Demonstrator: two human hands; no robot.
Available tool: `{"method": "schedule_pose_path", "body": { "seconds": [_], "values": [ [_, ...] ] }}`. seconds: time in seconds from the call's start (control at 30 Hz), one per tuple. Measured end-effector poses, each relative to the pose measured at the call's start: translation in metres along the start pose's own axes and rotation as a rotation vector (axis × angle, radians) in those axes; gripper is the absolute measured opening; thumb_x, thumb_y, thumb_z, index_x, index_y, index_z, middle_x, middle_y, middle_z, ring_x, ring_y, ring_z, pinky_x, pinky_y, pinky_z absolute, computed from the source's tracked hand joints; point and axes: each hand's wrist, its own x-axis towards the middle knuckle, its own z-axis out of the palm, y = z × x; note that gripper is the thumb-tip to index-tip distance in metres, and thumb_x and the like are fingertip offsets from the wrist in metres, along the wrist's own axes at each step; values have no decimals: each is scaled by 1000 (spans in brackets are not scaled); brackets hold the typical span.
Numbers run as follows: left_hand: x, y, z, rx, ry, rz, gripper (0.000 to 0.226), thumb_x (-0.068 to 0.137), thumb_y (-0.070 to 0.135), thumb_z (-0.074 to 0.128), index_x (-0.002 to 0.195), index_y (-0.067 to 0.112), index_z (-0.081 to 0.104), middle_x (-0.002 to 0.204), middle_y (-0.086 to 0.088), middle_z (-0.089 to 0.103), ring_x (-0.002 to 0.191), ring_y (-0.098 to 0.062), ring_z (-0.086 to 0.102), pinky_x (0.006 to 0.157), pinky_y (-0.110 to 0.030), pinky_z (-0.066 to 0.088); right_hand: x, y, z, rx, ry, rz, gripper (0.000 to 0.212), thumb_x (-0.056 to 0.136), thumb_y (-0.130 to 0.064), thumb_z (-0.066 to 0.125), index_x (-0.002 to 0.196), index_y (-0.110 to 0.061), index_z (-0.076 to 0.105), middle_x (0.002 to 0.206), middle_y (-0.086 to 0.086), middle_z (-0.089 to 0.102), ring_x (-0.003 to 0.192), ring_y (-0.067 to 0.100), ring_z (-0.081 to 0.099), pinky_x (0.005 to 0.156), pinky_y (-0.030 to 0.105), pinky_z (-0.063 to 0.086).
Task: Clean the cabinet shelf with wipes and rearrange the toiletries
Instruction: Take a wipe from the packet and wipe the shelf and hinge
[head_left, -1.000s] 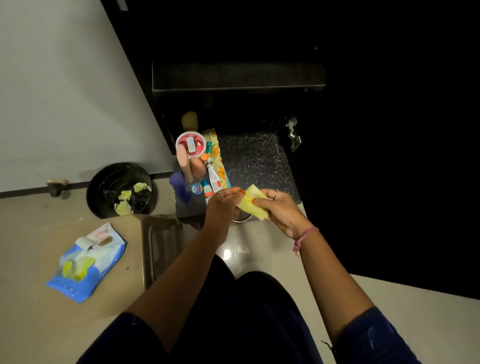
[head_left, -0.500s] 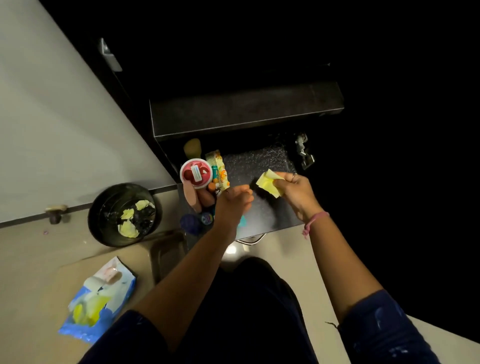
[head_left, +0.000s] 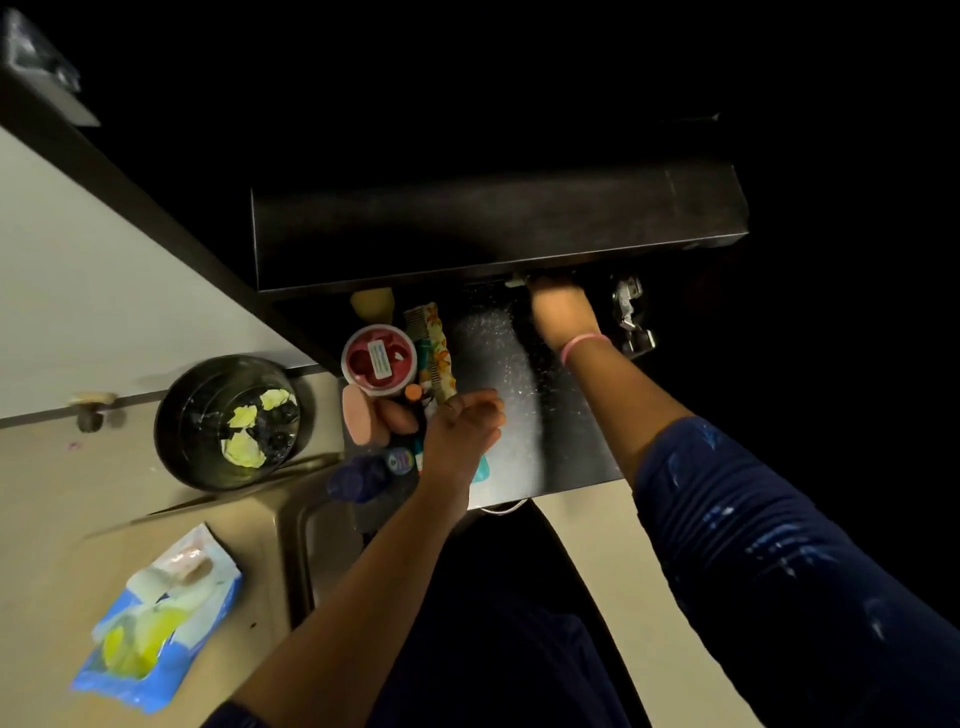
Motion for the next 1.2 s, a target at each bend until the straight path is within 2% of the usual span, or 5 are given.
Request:
{"method": "schedule_pose_path", "body": {
  "seconds": [0.2, 0.5, 0.8, 1.03, 1.2],
  "values": [
    [8, -15, -3, -35, 41, 13, 27, 95, -3, 34, 86, 4, 58, 61, 2, 69, 51, -7, 62, 41, -11, 43, 17, 10, 37, 59, -54, -16, 32, 94, -3, 40, 121, 0, 58, 120, 20, 62, 109, 35, 60, 95, 41, 48],
    [-20, -22, 2, 71, 111, 30, 22, 92, 0, 49, 83, 17, 61, 84, -1, 63, 78, -12, 60, 73, -20, 46, -91, 21, 67, 169, -5, 24, 24, 94, -22, 41, 98, -16, 63, 100, 5, 61, 95, 27, 58, 86, 38, 45],
    [-27, -24, -8, 33, 39, -32, 31, 94, -3, 39, 83, 13, 63, 65, 4, 71, 64, -8, 66, 62, -17, 52, -241, 56, 84, 90, -290, -13, 44, 86, 7, 45, 123, -12, 60, 134, 1, 51, 120, 18, 49, 100, 23, 42],
    [-36, -25, 0, 38, 46, -31, 25, 92, -4, 45, 83, 14, 60, 68, 5, 68, 70, -9, 65, 73, -19, 47, -182, 53, 25, 205, 185, -60, 33, 82, 6, 58, 112, -8, 64, 104, 14, 62, 95, 28, 58, 88, 33, 46],
    [-29, -23, 0, 52, 23, -36, 12, 83, 4, 59, 86, 15, 60, 83, 0, 64, 79, -11, 61, 77, -21, 47, -55, 39, -1, 327, 214, 12, 22, 93, -11, 46, 110, -7, 60, 113, 16, 54, 100, 24, 53, 96, 38, 43]
  ]
}}
